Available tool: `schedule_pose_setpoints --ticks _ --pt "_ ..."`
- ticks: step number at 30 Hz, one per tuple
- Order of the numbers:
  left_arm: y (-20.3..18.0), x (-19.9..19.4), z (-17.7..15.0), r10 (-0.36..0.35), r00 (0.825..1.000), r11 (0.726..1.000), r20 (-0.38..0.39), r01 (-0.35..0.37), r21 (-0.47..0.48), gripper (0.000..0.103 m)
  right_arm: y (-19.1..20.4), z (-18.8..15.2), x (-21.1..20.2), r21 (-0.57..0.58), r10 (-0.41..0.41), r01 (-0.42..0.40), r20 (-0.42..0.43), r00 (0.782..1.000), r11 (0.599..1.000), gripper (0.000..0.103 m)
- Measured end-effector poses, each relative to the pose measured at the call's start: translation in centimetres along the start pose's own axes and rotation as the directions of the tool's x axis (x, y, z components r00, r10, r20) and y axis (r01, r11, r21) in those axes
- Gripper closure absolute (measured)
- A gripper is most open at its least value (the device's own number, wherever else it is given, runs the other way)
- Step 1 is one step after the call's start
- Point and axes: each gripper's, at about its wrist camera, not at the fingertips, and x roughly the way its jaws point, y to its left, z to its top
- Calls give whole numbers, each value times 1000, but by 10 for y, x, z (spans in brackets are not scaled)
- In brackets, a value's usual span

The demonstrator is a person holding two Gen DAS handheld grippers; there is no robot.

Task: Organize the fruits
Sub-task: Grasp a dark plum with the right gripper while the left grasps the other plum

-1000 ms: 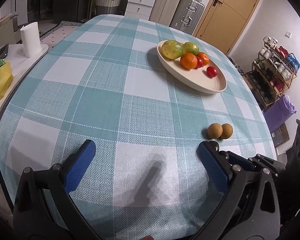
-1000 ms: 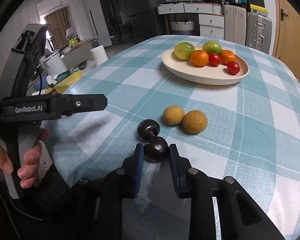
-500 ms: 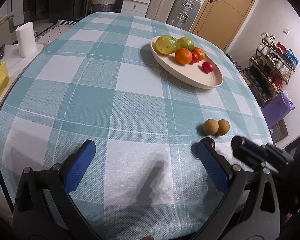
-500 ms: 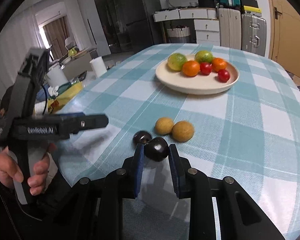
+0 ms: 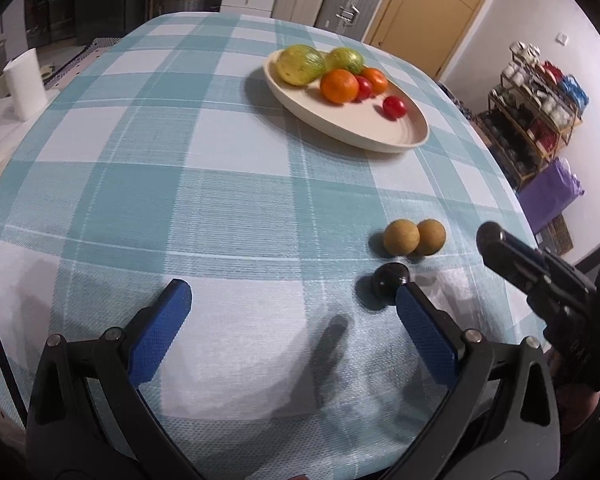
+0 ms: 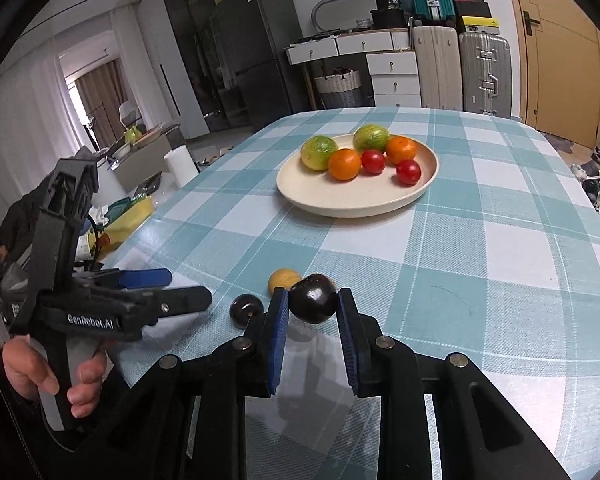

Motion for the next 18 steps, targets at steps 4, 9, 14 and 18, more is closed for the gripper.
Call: schedule_pose_setpoints --ticks 4,9,14,18 --pt "-13 6 1 -6 1000 999 -12 6 40 1 -5 0 0 8 6 -6 4 1000 1000 78" --pt "-26 11 2 -2 1000 997 -16 3 80 1 -11 -3 3 15 29 -29 5 1000 999 78" --pt "-35 17 3 18 1000 994 -20 -16 104 1 -17 -4 3 26 39 -40 11 999 999 78" --pt "-42 19 5 18 1000 992 -23 -15 124 7 -22 -6 1 59 82 -83 16 996 995 78"
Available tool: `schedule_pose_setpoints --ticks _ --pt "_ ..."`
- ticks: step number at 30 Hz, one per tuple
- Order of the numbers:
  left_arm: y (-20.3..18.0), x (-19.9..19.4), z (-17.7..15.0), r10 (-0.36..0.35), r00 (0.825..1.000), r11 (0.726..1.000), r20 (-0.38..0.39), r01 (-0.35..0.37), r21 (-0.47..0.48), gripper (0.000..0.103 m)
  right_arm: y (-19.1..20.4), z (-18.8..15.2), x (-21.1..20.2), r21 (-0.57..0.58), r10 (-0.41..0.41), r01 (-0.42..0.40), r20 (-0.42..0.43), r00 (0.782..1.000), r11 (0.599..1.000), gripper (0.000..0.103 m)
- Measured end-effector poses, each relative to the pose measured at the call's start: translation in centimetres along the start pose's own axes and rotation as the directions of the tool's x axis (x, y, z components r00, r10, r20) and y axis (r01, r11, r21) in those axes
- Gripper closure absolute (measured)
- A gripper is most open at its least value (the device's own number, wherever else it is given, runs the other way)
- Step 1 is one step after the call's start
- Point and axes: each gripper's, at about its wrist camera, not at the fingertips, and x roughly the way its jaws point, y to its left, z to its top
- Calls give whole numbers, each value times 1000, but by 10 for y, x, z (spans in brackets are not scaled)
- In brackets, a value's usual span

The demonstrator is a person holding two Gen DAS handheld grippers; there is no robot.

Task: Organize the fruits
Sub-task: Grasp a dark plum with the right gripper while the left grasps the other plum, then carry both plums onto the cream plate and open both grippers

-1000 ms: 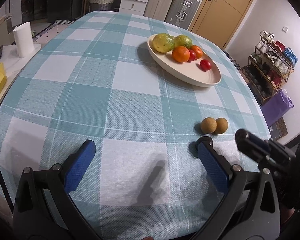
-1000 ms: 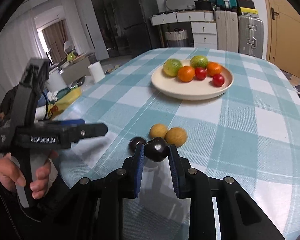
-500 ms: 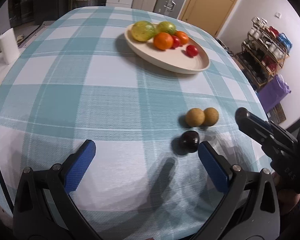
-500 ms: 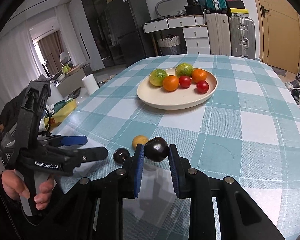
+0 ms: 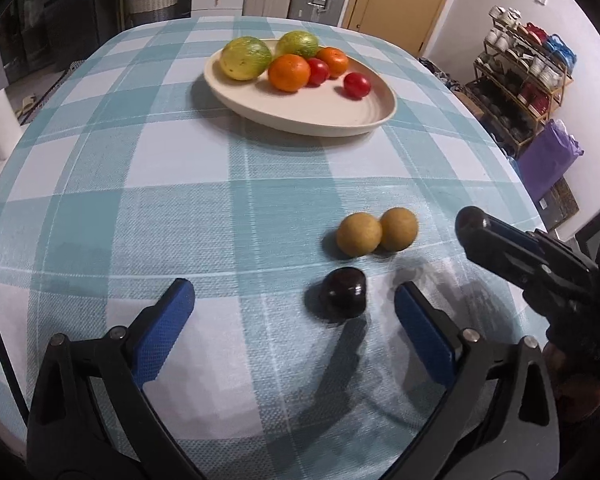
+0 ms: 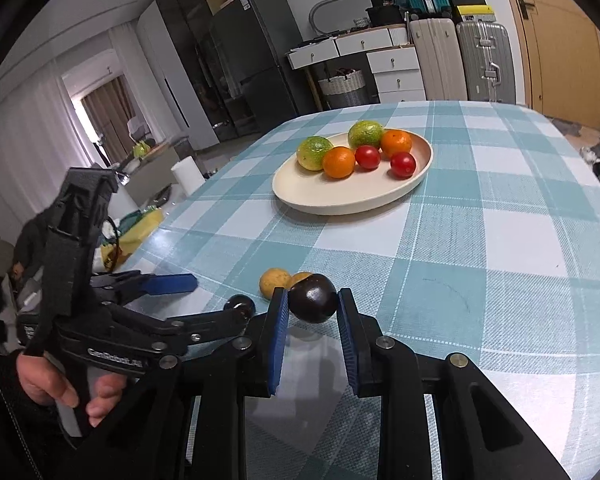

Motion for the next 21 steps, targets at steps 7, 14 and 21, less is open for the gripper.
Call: schedule_pose_setpoints --ticks 7,14,21 --pt "-16 2 1 5 1000 998 -19 -4 57 32 1 -1 -2 -5 23 -23 9 1000 1000 78" --pt "-19 2 2 -21 999 997 -44 24 74 69 -1 0 -3 -2 31 -31 14 999 1000 78" --pt "-17 1 5 -69 995 995 -66 73 68 81 -4 1 -3 0 33 -33 17 999 999 78"
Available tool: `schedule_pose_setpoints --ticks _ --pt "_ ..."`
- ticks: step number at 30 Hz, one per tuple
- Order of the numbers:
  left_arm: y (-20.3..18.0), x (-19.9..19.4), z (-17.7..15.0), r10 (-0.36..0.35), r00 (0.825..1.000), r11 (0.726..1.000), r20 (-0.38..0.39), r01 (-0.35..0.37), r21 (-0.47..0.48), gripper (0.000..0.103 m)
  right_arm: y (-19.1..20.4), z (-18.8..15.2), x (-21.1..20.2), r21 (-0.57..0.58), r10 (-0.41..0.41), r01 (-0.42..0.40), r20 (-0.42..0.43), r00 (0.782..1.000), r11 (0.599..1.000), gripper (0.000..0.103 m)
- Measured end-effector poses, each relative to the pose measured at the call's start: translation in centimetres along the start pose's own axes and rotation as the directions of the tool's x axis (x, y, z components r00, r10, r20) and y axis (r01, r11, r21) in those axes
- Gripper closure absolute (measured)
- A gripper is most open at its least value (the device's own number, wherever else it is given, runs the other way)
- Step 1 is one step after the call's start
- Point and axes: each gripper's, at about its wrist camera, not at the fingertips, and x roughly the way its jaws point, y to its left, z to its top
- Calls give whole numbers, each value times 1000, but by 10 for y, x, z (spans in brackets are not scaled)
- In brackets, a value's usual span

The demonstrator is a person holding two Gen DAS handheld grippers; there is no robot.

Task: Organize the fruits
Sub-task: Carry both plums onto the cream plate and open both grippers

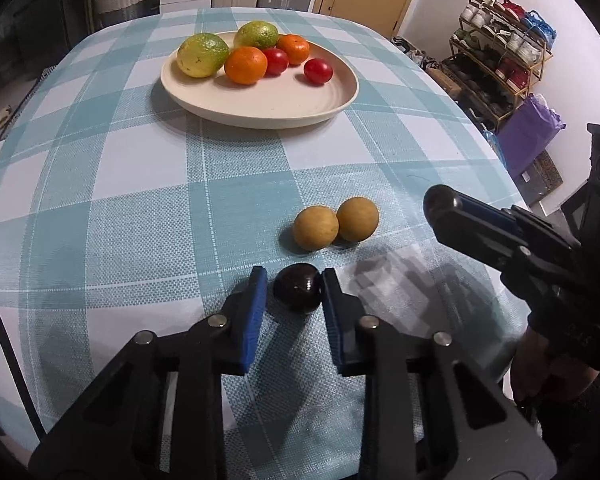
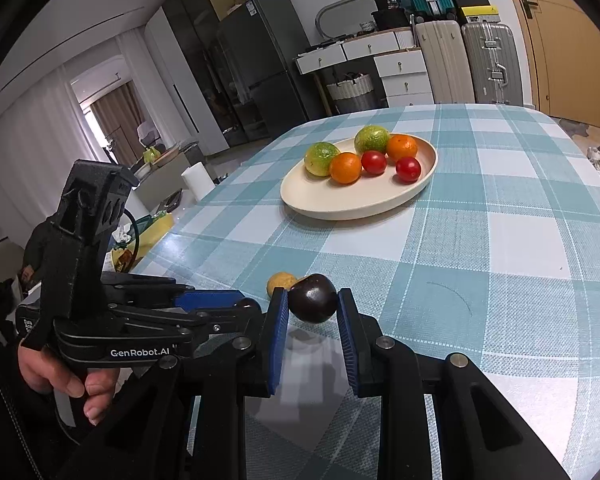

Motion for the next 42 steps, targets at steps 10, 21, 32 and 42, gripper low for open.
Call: schedule_pose_setpoints --ticks 10,21,32,42 --pt "23 -18 7 -25 998 998 50 28 -60 82 -3 10 1 6 13 -13 13 1000 1000 78" --pt "62 -30 39 -10 992 991 125 27 -135 82 -6 33 17 -12 6 -5 4 1000 1000 78" --pt "80 -19 103 -31 984 987 175 58 -149 82 -8 72 51 -34 21 -21 -24 1000 999 78" --pt "91 14 142 -84 986 976 145 110 -187 82 -13 101 93 -37 23 -26 -69 997 999 78"
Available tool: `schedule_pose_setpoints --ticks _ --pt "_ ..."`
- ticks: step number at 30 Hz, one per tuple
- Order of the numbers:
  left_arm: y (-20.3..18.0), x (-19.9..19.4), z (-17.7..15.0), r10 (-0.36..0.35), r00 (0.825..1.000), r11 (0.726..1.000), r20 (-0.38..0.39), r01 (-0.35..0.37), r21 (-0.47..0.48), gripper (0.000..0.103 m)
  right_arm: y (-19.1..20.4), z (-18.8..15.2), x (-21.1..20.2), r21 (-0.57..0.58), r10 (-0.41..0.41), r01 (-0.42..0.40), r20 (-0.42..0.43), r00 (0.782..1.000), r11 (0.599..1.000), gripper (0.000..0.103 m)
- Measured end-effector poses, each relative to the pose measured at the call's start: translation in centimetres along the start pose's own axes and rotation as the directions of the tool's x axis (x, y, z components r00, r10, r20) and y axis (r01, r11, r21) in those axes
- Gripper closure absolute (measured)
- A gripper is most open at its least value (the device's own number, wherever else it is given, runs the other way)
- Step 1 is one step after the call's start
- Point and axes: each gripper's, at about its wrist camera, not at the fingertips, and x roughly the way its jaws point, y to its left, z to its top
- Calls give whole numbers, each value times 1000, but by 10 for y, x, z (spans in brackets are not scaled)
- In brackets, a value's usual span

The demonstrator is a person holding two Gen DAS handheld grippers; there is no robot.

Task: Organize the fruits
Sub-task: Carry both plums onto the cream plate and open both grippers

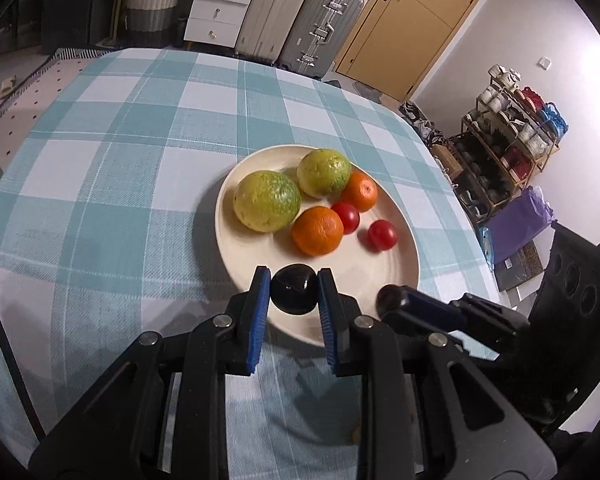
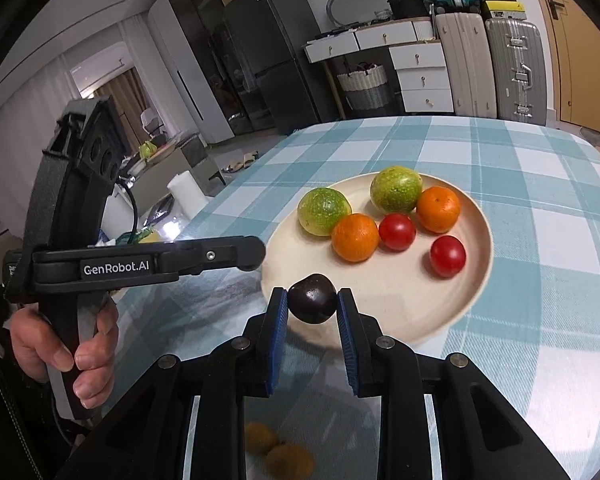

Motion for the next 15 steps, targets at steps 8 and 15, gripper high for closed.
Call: schedule_pose_setpoints --ticks 8,15 --pt "5 22 14 10 1000 1000 -22 -11 -7 82 -7 16 30 11 0 1 -44 999 1000 78" --pt "11 31 20 -3 999 1000 -34 2 -28 82 -9 22 49 26 -1 3 -79 997 1000 78"
